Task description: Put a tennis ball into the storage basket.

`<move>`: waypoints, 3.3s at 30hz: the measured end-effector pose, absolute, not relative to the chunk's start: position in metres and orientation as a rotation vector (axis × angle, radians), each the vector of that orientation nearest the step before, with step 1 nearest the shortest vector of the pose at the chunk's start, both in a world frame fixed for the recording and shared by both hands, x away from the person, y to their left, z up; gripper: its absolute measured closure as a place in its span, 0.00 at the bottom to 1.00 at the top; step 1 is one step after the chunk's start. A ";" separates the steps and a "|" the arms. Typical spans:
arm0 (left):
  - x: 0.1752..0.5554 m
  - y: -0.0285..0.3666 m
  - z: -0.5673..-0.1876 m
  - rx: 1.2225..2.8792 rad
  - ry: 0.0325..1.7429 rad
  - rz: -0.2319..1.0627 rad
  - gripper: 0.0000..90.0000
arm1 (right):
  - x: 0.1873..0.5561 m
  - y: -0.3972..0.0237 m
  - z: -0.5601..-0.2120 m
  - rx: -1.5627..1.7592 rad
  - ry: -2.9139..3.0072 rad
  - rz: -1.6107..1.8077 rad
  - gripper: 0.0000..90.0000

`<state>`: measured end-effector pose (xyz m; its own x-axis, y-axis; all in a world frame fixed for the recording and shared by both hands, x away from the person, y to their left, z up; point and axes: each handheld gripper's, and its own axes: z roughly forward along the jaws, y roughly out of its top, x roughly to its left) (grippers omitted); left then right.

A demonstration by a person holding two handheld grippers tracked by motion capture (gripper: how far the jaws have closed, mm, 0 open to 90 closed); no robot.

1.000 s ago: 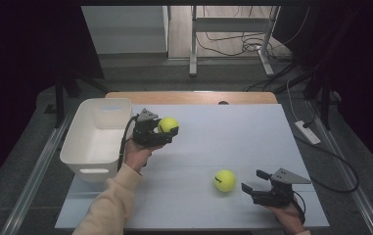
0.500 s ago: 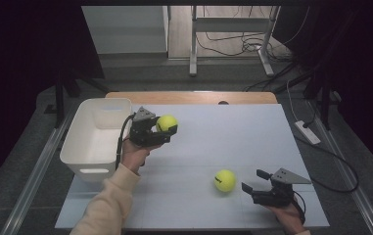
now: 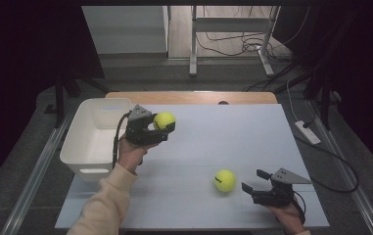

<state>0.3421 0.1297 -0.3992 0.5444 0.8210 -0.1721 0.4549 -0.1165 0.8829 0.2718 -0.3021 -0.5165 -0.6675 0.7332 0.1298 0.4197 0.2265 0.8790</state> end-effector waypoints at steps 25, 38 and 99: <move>0.335 0.155 -0.381 1.699 1.077 0.494 0.30 | 0.272 -0.302 -0.517 1.077 2.195 1.412 0.18; 0.334 0.172 -0.367 1.677 1.087 0.540 0.30 | 0.272 -0.302 -0.517 1.082 2.194 1.410 0.18; 0.364 0.270 -0.382 1.627 1.440 0.621 0.30 | 0.273 -0.301 -0.517 1.081 2.196 1.405 0.18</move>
<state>0.3644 0.2698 -0.3822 0.2121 0.9627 -0.1681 0.5387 0.0284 0.8420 0.2730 -0.3012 -0.5170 -0.6633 0.7374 0.1276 0.4251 0.2309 0.8752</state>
